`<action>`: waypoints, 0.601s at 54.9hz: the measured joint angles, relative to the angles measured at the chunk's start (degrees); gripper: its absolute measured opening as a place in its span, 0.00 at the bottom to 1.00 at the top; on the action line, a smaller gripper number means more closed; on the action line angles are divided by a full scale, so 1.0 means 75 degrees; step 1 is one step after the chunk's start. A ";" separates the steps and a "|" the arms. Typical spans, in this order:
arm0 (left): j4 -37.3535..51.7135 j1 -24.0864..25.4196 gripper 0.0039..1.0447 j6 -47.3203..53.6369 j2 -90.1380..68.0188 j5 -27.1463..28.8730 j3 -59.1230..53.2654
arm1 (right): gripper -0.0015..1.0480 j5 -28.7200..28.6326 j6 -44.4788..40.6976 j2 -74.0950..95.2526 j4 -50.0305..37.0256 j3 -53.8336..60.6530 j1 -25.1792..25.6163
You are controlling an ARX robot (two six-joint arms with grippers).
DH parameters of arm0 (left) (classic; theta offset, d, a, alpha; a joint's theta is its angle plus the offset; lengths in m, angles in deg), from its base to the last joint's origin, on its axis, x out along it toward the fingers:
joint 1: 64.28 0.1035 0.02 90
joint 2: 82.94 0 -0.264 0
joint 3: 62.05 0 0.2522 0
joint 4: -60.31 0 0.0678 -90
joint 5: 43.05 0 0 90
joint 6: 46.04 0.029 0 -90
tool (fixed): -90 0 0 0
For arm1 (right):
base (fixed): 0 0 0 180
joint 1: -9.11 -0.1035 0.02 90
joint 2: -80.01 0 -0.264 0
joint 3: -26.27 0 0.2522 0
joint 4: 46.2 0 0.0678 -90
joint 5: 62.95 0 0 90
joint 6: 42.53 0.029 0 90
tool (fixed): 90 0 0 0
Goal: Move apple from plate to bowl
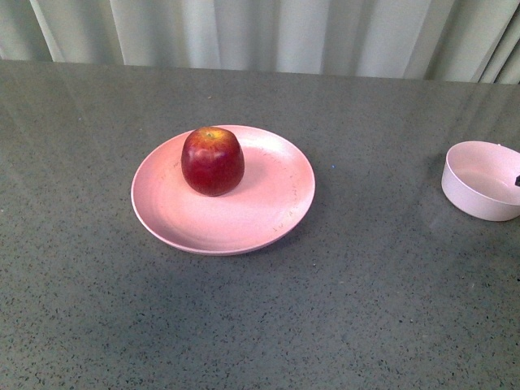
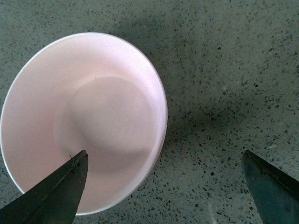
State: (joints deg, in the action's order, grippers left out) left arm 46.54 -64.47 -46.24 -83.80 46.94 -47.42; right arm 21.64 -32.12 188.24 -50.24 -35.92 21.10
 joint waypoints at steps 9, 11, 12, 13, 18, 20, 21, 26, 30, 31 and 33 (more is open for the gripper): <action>0.0000 0.0000 0.92 0.0000 0.0000 0.0000 0.0000 | 0.91 0.0111 0.0242 0.0297 0.0090 -0.0248 -0.0035; 0.0000 0.0000 0.92 0.0000 0.0000 0.0000 0.0000 | 0.91 0.0154 0.0277 0.0367 0.0119 -0.0326 -0.0050; 0.0000 0.0000 0.92 0.0000 0.0000 0.0000 0.0000 | 0.91 0.0160 0.0286 0.0399 0.0134 -0.0370 -0.0052; 0.0000 0.0000 0.92 0.0000 0.0000 0.0000 0.0000 | 0.91 0.0169 0.0309 0.0434 0.0137 -0.0405 -0.0052; 0.0000 0.0000 0.92 0.0000 0.0000 0.0003 0.0000 | 0.91 0.0192 0.0338 0.0562 0.0140 -0.0527 -0.0064; 0.0000 0.0000 0.92 0.0000 0.0000 0.0000 0.0000 | 0.90 0.0219 0.0350 0.0618 0.0143 -0.0577 -0.0073; 0.0000 0.0000 0.92 0.0000 0.0000 0.0000 0.0000 | 0.89 0.0227 0.0356 0.0635 0.0146 -0.0595 -0.0079; 0.0000 0.0000 0.92 0.0000 0.0000 0.0000 0.0000 | 0.72 0.0329 0.0361 0.0851 0.0181 -0.0764 -0.0099; 0.0000 0.0000 0.92 0.0000 0.0000 0.0000 0.0000 | 0.59 0.0329 0.0361 0.1000 0.0216 -0.0860 -0.0099; 0.0000 0.0000 0.92 0.0000 0.0000 0.0000 0.0000 | 0.57 0.0329 0.0361 0.1017 0.0224 -0.0868 -0.0099; 0.0000 0.0000 0.92 0.0000 0.0000 0.0003 0.0000 | 0.52 0.0329 0.0367 0.1058 0.0248 -0.0889 -0.0099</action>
State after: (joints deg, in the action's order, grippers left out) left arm 46.54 -64.47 -46.24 -83.80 46.96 -47.42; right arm 24.11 -29.36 196.17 -48.39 -42.58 20.36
